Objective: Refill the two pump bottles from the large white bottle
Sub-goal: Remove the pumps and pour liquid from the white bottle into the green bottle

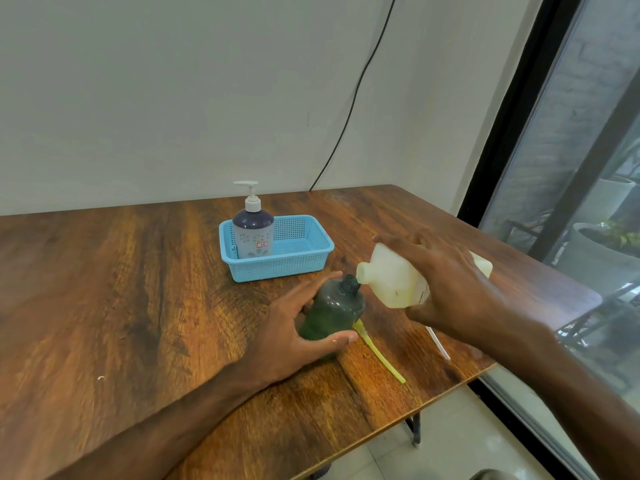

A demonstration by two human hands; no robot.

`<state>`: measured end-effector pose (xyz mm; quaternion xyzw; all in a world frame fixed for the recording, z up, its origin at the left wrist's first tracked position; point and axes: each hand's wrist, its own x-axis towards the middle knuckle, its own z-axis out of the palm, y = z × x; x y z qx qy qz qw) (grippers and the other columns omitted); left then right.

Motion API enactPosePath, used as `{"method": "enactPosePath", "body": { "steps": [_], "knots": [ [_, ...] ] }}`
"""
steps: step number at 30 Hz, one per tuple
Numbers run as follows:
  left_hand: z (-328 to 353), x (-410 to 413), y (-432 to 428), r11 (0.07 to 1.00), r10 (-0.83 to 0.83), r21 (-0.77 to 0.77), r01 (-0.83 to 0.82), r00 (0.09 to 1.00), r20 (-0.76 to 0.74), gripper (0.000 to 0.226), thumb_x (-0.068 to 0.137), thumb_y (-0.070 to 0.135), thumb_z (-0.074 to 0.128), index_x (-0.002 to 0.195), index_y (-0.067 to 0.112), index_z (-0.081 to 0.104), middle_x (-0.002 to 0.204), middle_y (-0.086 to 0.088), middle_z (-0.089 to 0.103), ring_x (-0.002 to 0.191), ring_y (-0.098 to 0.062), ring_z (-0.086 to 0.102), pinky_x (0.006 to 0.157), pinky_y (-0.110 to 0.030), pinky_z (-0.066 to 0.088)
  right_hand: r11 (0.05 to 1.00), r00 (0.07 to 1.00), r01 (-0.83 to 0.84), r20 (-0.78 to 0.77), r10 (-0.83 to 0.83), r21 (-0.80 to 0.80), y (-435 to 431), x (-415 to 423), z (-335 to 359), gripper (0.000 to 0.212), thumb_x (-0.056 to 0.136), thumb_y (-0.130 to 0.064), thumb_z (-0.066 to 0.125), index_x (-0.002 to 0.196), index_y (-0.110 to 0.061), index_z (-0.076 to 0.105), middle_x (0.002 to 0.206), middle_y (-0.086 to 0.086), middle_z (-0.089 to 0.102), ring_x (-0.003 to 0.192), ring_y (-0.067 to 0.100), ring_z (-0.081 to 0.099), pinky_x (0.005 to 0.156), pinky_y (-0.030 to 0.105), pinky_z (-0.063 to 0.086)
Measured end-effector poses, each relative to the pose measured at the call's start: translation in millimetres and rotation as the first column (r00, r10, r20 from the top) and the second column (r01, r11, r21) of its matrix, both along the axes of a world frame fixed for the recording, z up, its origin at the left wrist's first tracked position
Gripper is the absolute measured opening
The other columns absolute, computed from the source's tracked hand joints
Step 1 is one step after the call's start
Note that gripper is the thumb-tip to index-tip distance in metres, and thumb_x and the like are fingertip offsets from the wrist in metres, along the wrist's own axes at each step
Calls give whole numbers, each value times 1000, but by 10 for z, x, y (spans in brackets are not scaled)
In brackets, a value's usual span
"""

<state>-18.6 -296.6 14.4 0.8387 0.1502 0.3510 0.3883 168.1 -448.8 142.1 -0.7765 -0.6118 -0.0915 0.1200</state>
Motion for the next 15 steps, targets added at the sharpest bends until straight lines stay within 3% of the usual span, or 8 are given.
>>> {"method": "enactPosePath", "body": {
  "steps": [15],
  "knots": [
    [-3, 2, -2, 1000, -11, -8, 11, 1000, 8, 88, 81, 50, 90, 156, 38, 47, 148, 21, 60, 139, -9, 57, 107, -45, 56, 1000, 1000, -13, -7, 13, 1, -12, 2, 17, 103, 73, -30, 88, 154, -44, 26, 147, -2, 41, 139, 24, 35, 116, 53, 32]
  ]
}}
